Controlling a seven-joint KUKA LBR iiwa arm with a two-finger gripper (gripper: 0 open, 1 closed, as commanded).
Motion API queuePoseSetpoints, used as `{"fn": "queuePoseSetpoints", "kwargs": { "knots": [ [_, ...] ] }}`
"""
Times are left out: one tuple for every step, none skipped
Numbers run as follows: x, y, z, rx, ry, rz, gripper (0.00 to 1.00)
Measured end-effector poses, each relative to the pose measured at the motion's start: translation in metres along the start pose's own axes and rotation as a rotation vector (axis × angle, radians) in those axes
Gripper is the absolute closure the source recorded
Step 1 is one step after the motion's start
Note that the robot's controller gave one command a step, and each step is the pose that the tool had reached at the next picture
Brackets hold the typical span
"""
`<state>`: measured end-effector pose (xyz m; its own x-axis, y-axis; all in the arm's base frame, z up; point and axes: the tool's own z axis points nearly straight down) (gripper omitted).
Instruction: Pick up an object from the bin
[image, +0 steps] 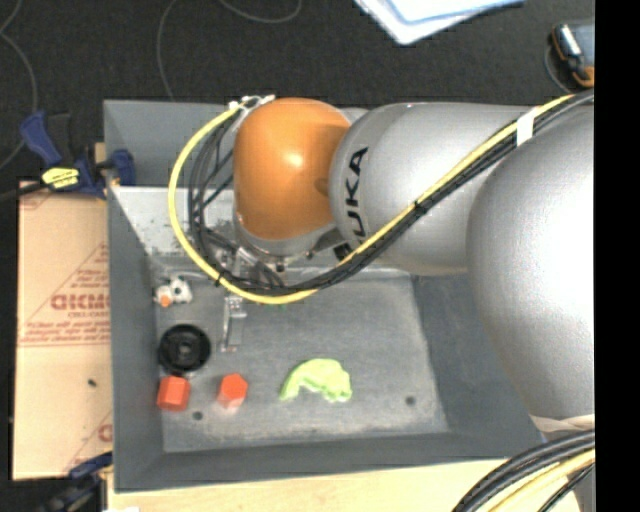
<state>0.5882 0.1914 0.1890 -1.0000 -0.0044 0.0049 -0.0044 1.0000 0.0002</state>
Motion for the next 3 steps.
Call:
{"fn": "queuePoseSetpoints", "kwargs": {
  "knots": [
    [-0.002,-0.001,-0.005,-0.002,-0.008,0.004,0.00],
    [0.034,0.015,0.048,0.000,-0.006,-0.189,0.00],
    [0.021,0.039,0.046,-0.001,-0.009,-0.280,0.00]
  ]
}}
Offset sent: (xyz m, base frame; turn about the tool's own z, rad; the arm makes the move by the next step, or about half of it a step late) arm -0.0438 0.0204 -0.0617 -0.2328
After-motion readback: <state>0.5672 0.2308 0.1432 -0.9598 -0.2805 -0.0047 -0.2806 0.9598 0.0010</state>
